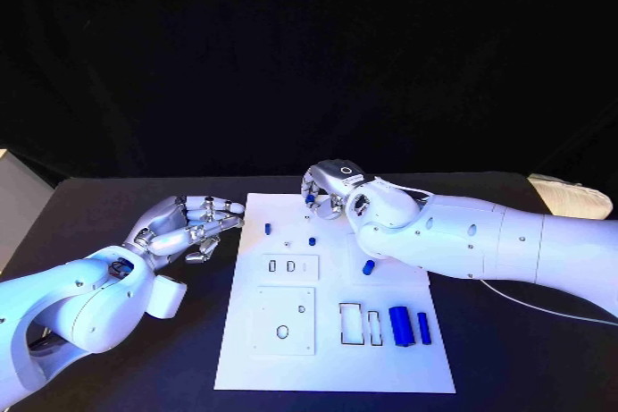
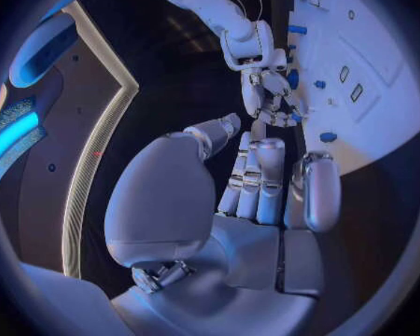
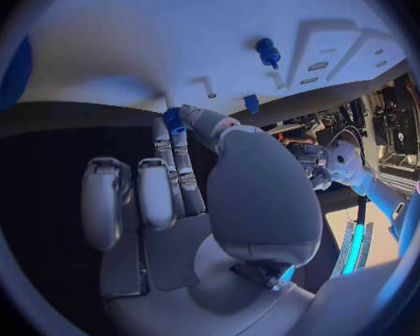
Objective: Assemble the parts on the task board
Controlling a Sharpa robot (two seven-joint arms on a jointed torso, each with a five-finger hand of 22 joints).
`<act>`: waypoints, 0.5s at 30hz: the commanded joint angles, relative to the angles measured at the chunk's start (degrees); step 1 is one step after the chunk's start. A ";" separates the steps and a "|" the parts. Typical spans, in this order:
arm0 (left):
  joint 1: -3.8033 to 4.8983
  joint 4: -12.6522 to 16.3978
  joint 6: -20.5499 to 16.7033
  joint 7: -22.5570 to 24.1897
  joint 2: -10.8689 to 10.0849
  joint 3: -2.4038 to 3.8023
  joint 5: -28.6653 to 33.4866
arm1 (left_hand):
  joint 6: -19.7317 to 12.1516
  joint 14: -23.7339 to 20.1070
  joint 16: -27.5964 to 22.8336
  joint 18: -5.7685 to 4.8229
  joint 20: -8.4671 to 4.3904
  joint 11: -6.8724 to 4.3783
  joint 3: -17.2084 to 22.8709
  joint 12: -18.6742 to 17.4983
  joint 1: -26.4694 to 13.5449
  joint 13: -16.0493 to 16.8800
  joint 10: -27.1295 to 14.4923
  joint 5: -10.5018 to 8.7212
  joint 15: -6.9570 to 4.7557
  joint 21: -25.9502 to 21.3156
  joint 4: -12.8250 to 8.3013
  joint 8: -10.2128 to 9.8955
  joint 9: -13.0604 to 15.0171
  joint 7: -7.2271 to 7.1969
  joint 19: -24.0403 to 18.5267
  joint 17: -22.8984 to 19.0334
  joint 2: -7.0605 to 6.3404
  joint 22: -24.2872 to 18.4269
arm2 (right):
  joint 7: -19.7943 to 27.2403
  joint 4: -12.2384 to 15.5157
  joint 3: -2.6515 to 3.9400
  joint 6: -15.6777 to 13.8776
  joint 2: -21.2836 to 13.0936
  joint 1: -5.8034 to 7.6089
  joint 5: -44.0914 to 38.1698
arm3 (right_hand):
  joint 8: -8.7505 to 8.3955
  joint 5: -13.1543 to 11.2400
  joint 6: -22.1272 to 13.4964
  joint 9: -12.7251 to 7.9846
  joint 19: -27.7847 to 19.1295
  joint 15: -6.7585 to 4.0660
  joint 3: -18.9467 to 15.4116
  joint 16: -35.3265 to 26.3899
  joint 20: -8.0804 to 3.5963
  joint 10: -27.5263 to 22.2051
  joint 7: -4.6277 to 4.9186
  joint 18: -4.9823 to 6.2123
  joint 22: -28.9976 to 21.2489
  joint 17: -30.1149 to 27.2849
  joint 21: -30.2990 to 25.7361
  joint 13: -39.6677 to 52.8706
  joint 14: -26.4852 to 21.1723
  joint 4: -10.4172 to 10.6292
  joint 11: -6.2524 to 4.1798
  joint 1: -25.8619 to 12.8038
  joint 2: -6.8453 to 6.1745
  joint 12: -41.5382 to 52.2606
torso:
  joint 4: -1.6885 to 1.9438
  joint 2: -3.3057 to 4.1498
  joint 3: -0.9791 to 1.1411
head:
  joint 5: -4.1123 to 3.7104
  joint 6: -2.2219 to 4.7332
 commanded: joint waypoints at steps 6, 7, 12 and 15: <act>0.09 0.00 0.89 0.23 0.07 0.04 0.26 | -0.36 -0.41 -0.27 -0.74 0.03 0.01 -0.02 0.31 -0.01 0.13 -0.54 -0.37 0.03 -0.25 -0.40 -0.22 0.11 -0.04 -0.44 0.10 0.68 -0.04 | -1.47 0.20 -0.32 1.66 -0.26 -0.44 -1.39 | 0.19 0.23 0.37 0.12 1.15 -0.49 0.09 0.34 -0.19 3.34 0.11 0.25 1.42 0.11 0.34 -0.06 1.49 -0.07 -3.20 1.27 1.71 0.11 | 0.13 0.09 -0.09 | -0.07 0.00; 0.09 -0.01 0.89 0.23 0.07 0.04 0.26 | -0.36 -0.41 -0.27 -0.74 0.03 0.01 -0.02 0.31 -0.01 0.13 -0.54 -0.37 0.03 -0.25 -0.40 -0.22 0.11 -0.04 -0.44 0.10 0.68 -0.04 | -1.54 0.27 -0.32 1.55 -0.30 -0.44 -1.47 | 0.19 0.23 0.37 0.12 1.15 -0.49 0.09 0.34 -0.19 3.34 0.11 0.25 1.42 0.11 0.34 -0.06 1.49 -0.07 -3.20 1.27 1.71 0.11 | 0.13 0.09 -0.10 | -0.07 0.01; 0.09 -0.03 0.89 0.22 0.04 0.04 0.26 | -0.36 -0.41 -0.27 -0.74 0.03 0.01 -0.02 0.31 -0.01 0.13 -0.54 -0.37 0.03 -0.25 -0.40 -0.22 0.11 -0.04 -0.44 0.10 0.68 -0.04 | -1.94 0.56 -0.32 1.02 -0.53 -0.44 -1.85 | 0.20 0.22 0.35 0.17 1.19 -0.49 0.07 0.39 -0.19 3.33 0.09 0.23 1.53 0.21 0.41 -0.03 1.51 -0.07 -3.20 1.23 1.69 0.09 | 0.14 0.11 -0.11 | -0.08 0.00; 0.09 -0.05 0.88 0.22 0.03 0.04 0.26 | -0.36 -0.41 -0.27 -0.74 0.03 0.01 -0.02 0.31 -0.01 0.13 -0.54 -0.37 0.03 -0.25 -0.40 -0.22 0.11 -0.04 -0.44 0.10 0.68 -0.04 | -2.15 0.82 -0.32 0.69 -0.76 -0.44 -2.03 | 0.20 0.22 0.35 0.17 1.19 -0.49 0.07 0.39 -0.19 3.33 0.09 0.23 1.53 0.21 0.41 -0.03 1.51 -0.07 -3.20 1.23 1.69 0.09 | 0.20 0.13 -0.11 | -0.13 0.00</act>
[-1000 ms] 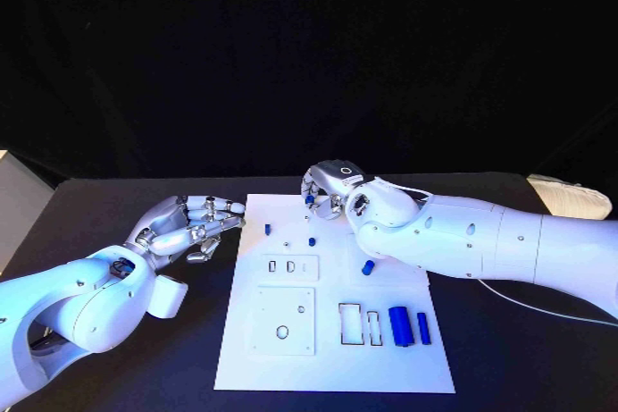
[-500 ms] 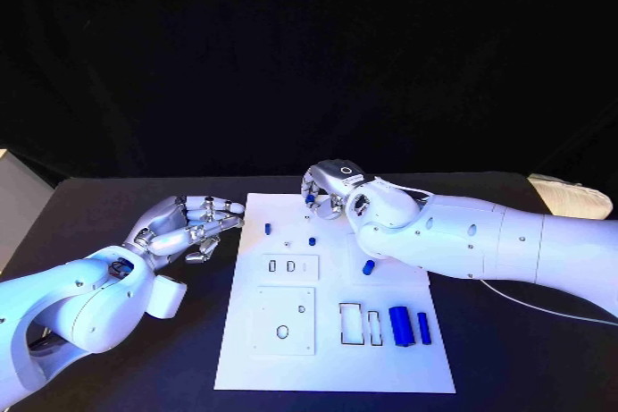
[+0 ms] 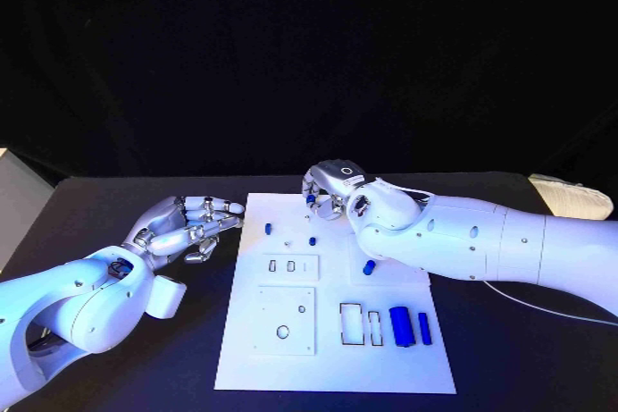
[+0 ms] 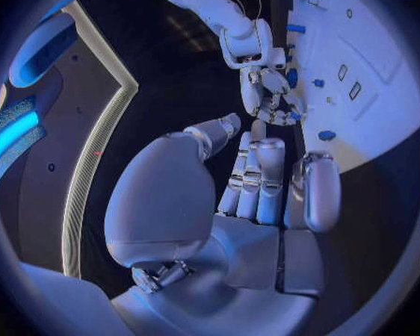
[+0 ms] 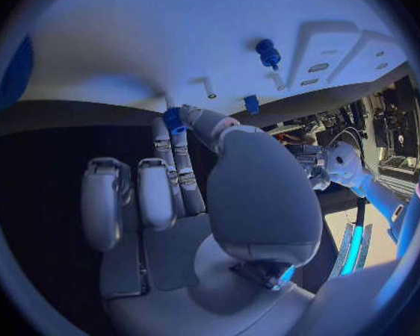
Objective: Assemble the parts on the task board
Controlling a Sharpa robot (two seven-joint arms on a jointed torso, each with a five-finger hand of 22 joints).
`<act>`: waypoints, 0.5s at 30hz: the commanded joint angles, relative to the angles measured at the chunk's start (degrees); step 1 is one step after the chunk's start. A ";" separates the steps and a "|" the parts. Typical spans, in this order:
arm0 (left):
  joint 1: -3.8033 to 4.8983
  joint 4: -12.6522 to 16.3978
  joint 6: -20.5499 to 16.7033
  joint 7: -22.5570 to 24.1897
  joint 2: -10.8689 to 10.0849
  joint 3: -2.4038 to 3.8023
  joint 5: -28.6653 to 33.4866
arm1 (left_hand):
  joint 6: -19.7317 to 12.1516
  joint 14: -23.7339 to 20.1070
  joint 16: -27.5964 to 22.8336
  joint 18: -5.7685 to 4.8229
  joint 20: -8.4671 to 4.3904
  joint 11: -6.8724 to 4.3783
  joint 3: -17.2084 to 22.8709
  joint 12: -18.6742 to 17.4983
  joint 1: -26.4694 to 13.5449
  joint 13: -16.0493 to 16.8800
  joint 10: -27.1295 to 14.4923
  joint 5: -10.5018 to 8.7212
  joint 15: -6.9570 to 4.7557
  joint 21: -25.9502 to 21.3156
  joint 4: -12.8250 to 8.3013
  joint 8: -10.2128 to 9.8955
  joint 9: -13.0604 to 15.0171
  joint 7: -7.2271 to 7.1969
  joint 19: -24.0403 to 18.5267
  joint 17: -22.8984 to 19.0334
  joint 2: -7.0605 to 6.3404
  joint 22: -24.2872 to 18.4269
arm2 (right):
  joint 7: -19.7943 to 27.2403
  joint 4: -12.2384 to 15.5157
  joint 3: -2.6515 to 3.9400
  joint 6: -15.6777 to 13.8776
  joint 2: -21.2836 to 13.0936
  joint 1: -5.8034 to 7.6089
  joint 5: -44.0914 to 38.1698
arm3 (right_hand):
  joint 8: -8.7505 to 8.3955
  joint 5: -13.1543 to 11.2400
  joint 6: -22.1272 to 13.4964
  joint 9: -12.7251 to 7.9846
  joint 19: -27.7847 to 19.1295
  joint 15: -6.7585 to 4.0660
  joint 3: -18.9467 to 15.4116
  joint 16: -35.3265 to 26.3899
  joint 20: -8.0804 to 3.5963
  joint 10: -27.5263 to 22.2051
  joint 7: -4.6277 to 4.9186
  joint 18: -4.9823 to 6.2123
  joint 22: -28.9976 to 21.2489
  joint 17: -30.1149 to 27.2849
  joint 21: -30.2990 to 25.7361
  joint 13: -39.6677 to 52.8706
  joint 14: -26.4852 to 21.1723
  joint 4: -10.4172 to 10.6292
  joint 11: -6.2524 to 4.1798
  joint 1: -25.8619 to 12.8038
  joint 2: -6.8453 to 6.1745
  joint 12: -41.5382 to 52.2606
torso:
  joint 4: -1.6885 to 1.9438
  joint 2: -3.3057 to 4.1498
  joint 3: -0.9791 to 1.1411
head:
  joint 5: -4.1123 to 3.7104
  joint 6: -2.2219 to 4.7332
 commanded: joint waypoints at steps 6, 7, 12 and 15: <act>0.09 0.03 0.88 0.24 0.01 0.04 0.26 | -0.36 -0.40 -0.27 -0.74 0.03 0.01 -0.02 0.31 -0.01 0.05 -0.54 -0.37 0.03 -0.25 -0.40 -0.22 0.06 -0.04 -0.44 0.05 0.68 -0.05 | -1.66 0.72 -0.26 -0.28 -0.80 -0.40 -1.51 | 0.32 0.16 0.23 0.11 1.19 -0.50 0.13 0.42 -0.19 3.33 -0.04 0.23 1.50 0.08 0.19 0.16 1.50 -0.13 -3.21 1.19 1.65 0.09 | 0.09 0.04 -0.04 | -0.07 0.06; 0.09 0.02 0.88 0.24 0.01 0.04 0.26 | -0.36 -0.40 -0.27 -0.74 0.03 0.01 -0.02 0.31 -0.01 0.05 -0.54 -0.37 0.03 -0.25 -0.40 -0.22 0.06 -0.04 -0.44 0.05 0.68 -0.05 | -1.68 0.87 -0.25 -0.72 -0.90 -0.40 -1.62 | 0.32 0.15 0.22 0.13 1.20 -0.50 0.12 0.43 -0.19 3.32 -0.04 0.22 1.55 0.10 0.22 0.17 1.51 -0.14 -3.21 1.16 1.62 0.08 | 0.09 0.05 -0.04 | -0.07 0.10; 0.09 -0.04 0.90 0.24 0.02 0.04 0.26 | -0.36 -0.40 -0.27 -0.74 0.03 0.01 -0.02 0.31 -0.01 0.05 -0.54 -0.37 0.03 -0.25 -0.40 -0.22 0.06 -0.04 -0.44 0.05 0.68 -0.05 | -1.64 1.64 -0.11 -2.35 -1.36 -0.40 -1.99 | 0.32 0.15 0.21 0.15 1.22 -0.50 0.11 0.49 -0.19 3.31 -0.05 0.21 1.59 0.23 0.25 0.18 1.53 -0.14 -3.21 1.15 1.60 0.06 | 0.13 0.07 -0.04 | -0.11 0.24; 0.09 -0.08 0.91 0.24 0.02 0.04 0.26 | -0.36 -0.46 -0.31 -0.73 0.05 0.00 0.02 0.35 0.04 0.13 -0.57 -0.37 0.03 -0.26 -0.46 -0.22 0.10 -0.06 -0.48 0.08 0.73 -0.07 | -1.60 2.17 -0.02 -2.69 -1.66 -0.40 -2.07 | 0.32 0.14 0.21 0.16 1.26 -0.50 0.11 0.54 -0.19 3.32 -0.05 0.18 1.71 0.33 0.33 0.19 1.54 -0.14 -3.21 1.14 1.58 0.06 | 0.17 0.09 -0.07 | -0.13 0.24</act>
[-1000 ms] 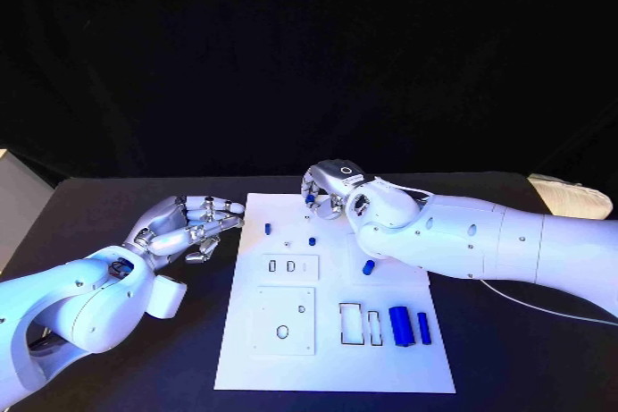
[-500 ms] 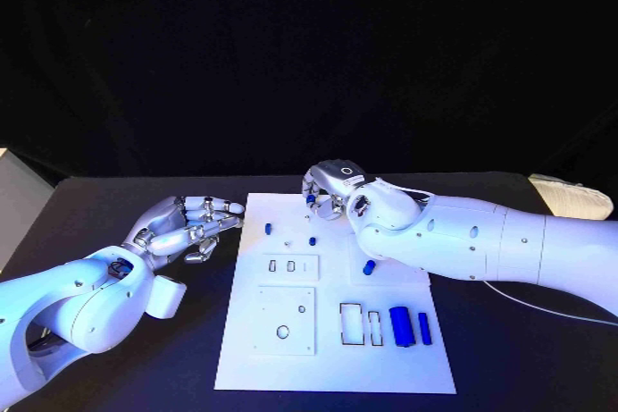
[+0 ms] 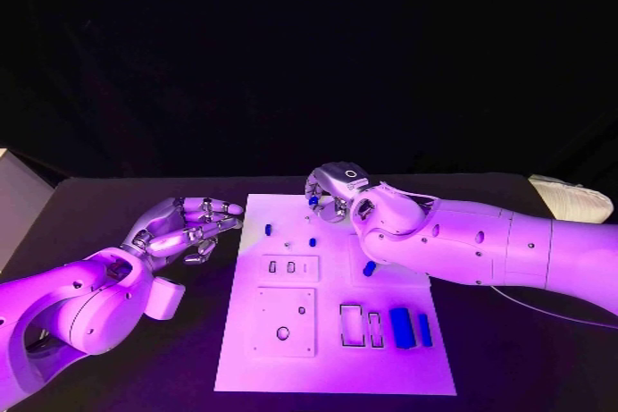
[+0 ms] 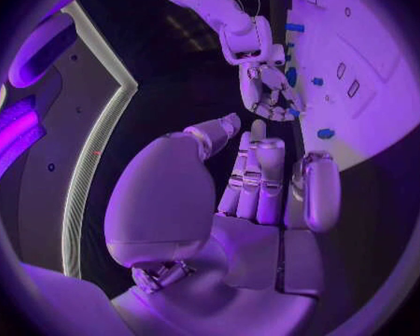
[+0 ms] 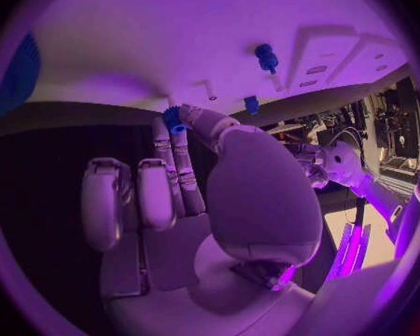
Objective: Assemble the parts on the task board
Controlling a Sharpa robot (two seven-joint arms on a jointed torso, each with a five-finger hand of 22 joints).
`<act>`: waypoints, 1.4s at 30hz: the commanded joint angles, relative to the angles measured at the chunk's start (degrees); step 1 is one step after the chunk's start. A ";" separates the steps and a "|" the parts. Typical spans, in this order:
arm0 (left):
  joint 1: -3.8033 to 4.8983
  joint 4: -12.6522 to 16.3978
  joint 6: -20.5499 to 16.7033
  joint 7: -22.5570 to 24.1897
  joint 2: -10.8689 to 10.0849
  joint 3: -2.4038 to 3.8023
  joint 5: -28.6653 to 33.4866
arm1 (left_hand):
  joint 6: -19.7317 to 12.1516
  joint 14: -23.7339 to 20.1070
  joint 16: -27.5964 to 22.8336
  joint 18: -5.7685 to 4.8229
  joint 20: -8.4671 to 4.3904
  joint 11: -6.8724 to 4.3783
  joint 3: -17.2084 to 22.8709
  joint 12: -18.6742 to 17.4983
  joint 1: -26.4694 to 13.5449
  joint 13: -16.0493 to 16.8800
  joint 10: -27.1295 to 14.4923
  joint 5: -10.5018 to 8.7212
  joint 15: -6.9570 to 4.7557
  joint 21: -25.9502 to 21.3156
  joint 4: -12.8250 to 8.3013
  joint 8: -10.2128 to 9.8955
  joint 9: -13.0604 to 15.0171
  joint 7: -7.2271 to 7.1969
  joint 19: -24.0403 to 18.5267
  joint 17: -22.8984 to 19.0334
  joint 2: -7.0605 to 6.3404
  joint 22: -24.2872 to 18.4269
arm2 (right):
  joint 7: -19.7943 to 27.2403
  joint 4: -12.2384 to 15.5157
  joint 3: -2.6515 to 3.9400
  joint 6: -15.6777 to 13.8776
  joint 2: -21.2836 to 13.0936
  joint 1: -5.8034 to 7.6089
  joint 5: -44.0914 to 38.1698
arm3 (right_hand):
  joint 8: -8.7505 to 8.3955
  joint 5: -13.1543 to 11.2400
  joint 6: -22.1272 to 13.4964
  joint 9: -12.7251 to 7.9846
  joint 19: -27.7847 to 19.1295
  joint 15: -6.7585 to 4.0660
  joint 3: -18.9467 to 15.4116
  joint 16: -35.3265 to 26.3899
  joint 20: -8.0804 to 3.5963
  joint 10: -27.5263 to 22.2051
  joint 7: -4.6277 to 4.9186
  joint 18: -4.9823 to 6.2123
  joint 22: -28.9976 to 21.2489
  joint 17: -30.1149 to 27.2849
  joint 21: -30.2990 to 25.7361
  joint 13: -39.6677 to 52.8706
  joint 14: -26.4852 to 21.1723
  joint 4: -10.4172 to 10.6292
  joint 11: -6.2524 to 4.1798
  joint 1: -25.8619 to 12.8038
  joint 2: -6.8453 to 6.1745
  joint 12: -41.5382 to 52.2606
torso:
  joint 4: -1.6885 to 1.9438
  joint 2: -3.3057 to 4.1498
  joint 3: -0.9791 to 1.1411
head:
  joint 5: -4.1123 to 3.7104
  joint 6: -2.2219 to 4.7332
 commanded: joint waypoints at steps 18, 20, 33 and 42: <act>0.09 0.04 0.93 0.18 0.04 0.04 0.26 | -0.36 -0.46 -0.31 -0.73 0.05 0.00 0.02 0.35 0.04 0.05 -0.57 -0.37 0.03 -0.26 -0.46 -0.22 0.06 -0.06 -0.48 0.09 0.73 -0.07 | -0.21 0.11 0.18 0.19 0.24 -0.04 -0.34 | 0.37 0.12 0.21 0.00 1.27 -0.51 0.24 0.34 -0.18 3.33 -0.07 0.19 1.75 0.12 0.34 0.10 1.55 -0.13 -3.22 1.07 1.56 0.39 | 0.31 0.12 -0.16 | -0.29 -0.01; 0.09 0.03 0.92 0.18 0.02 0.04 0.26 | -0.36 -0.46 -0.31 -0.73 0.05 0.00 0.02 0.35 0.04 0.05 -0.57 -0.37 0.03 -0.26 -0.46 -0.22 0.06 -0.06 -0.48 0.09 0.73 -0.07 | -0.18 -0.17 0.18 0.47 0.40 -0.03 -0.28 | 0.38 0.09 0.20 0.05 1.28 -0.51 0.23 0.36 -0.18 3.34 -0.08 0.18 1.78 0.13 0.36 0.14 1.55 -0.10 -3.22 1.01 1.55 0.36 | 0.28 0.16 -0.14 | -0.21 -0.04; 0.10 0.14 0.92 0.11 -0.02 0.04 0.26 | -0.36 -0.46 -0.31 -0.73 0.05 0.00 0.02 0.35 0.04 0.05 -0.57 -0.37 0.03 -0.26 -0.46 -0.22 0.06 -0.06 -0.48 0.09 0.73 -0.07 | 0.05 -1.78 0.14 2.82 1.15 -0.07 0.13 | 0.37 -0.01 0.13 0.14 1.23 -0.50 0.19 0.32 -0.18 3.31 -0.09 0.20 1.67 0.00 0.28 0.19 1.51 -0.02 -3.20 0.83 1.51 0.30 | 0.23 0.12 -0.19 | -0.29 -0.34; 0.10 -0.03 0.99 0.09 0.07 0.04 0.27 | -0.36 -0.46 -0.31 -0.73 0.05 0.00 0.02 0.35 0.04 0.05 -0.57 -0.37 0.03 -0.26 -0.46 -0.22 0.06 -0.06 -0.48 0.09 0.73 -0.07 | -0.28 -2.09 0.10 4.24 0.99 -0.17 0.08 | 0.37 -0.01 0.13 0.14 1.23 -0.50 0.19 0.32 -0.18 3.31 -0.09 0.20 1.67 0.00 0.28 0.19 1.51 -0.02 -3.20 0.83 1.51 0.30 | 0.26 0.14 -0.13 | -0.40 -0.99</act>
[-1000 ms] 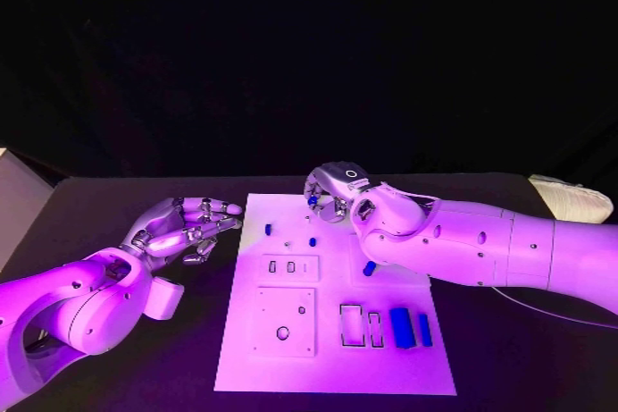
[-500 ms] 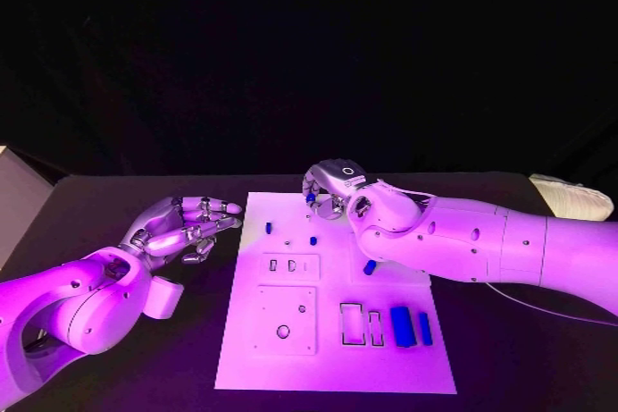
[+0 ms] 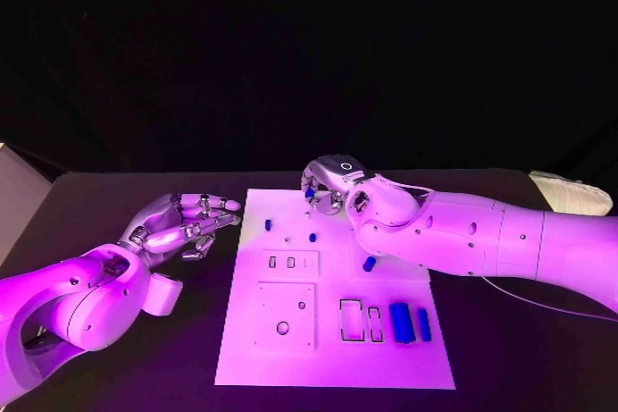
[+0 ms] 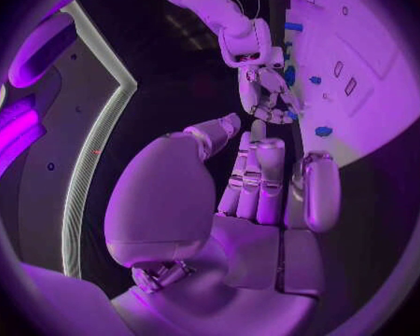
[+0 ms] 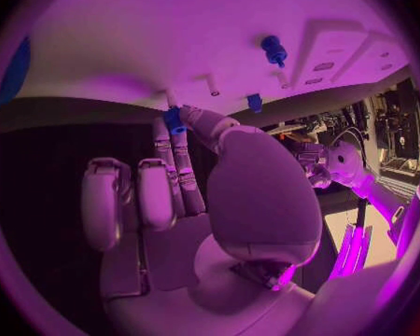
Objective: Assemble the parts on the task board
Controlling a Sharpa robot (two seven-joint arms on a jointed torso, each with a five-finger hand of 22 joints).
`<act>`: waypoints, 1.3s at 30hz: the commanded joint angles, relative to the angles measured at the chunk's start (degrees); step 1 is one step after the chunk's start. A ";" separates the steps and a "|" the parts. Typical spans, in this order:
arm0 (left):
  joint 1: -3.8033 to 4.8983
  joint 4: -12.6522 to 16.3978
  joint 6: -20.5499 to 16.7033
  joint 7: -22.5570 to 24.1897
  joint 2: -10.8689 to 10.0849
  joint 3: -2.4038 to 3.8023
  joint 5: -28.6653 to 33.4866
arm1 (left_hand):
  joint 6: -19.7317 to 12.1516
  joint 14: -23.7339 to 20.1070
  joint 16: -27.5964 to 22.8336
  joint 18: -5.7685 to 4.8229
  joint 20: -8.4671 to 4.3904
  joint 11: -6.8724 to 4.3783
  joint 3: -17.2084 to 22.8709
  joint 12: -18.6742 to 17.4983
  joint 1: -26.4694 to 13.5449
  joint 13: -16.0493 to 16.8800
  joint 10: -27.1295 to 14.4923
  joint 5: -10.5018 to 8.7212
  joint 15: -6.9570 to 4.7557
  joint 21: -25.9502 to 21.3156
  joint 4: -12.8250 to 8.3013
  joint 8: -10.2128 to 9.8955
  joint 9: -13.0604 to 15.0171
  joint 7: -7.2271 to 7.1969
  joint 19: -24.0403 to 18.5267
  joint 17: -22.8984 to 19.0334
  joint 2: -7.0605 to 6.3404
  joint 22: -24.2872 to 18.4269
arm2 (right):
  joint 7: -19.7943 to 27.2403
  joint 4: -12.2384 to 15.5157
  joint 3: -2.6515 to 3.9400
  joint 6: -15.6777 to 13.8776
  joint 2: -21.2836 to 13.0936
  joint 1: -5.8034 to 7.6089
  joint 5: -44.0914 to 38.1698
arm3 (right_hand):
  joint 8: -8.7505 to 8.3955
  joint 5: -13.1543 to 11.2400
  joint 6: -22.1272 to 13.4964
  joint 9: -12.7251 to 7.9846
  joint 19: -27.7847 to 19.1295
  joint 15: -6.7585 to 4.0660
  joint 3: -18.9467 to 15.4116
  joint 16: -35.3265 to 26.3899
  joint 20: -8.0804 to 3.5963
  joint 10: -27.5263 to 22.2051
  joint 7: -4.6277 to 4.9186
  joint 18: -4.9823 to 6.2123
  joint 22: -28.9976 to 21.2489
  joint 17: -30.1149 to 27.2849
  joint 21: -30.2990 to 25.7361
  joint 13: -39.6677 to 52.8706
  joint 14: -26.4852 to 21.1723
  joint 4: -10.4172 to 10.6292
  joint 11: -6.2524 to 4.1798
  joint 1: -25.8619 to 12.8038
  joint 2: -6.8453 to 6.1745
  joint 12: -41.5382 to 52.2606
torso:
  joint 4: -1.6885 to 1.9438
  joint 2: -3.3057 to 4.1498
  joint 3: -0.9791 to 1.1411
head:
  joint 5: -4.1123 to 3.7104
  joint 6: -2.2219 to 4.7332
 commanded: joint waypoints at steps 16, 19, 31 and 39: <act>0.09 -0.33 1.05 0.22 0.32 0.04 0.27 | -0.38 -0.54 -0.38 -0.72 0.07 0.00 0.03 0.42 0.05 0.20 -0.63 -0.38 0.03 -0.26 -0.54 -0.22 0.15 -0.07 -0.53 0.11 0.77 -0.09 | -1.08 1.30 -0.31 1.34 -1.33 -0.57 -1.16 | 0.26 0.01 0.23 0.19 1.21 -0.37 0.19 0.34 -0.17 3.30 -0.04 0.21 1.68 -0.08 0.25 0.16 1.63 0.21 -3.22 0.71 1.51 0.10 | 0.11 -0.01 0.04 | 0.08 -0.30; 0.09 -0.39 1.06 0.23 0.36 0.04 0.27 | -0.38 -0.53 -0.35 -0.72 0.07 -0.01 0.05 0.44 0.08 0.23 -0.65 -0.38 0.03 -0.25 -0.58 -0.22 0.17 -0.08 -0.52 0.19 0.80 -0.06 | -1.04 1.42 -0.31 1.27 -1.36 -0.59 -1.21 | 0.26 0.02 0.20 0.24 1.22 -0.38 0.20 0.36 -0.17 3.28 -0.06 0.20 1.72 -0.05 0.27 0.20 1.63 0.19 -3.23 0.70 1.47 0.07 | 0.10 0.01 0.03 | 0.01 -0.27; 0.08 -0.46 1.10 0.22 0.42 0.04 0.27 | -0.38 -0.53 -0.35 -0.72 0.07 -0.01 0.05 0.44 0.08 0.23 -0.65 -0.38 0.03 -0.25 -0.58 -0.22 0.17 -0.08 -0.52 0.19 0.80 -0.06 | -0.75 1.68 -0.31 1.62 -1.33 -0.65 -1.10 | 0.23 -0.11 0.09 0.34 1.18 -0.37 0.11 0.30 -0.16 3.26 -0.06 0.22 1.65 -0.24 0.21 0.28 1.59 0.26 -3.21 0.47 1.25 -0.02 | 0.10 0.04 -0.05 | 0.06 -0.16; 0.08 -0.54 1.13 0.20 0.43 0.04 0.27 | -0.38 -0.53 -0.35 -0.72 0.07 -0.01 0.05 0.44 0.08 0.23 -0.65 -0.38 0.03 -0.25 -0.58 -0.22 0.17 -0.08 -0.52 0.19 0.80 -0.06 | -0.76 1.76 -0.31 2.07 -1.35 -0.68 -1.08 | 0.23 -0.11 0.09 0.34 1.18 -0.37 0.11 0.30 -0.16 3.26 -0.06 0.22 1.65 -0.24 0.21 0.28 1.59 0.26 -3.21 0.47 1.25 -0.02 | 0.11 0.05 -0.03 | 0.32 -0.32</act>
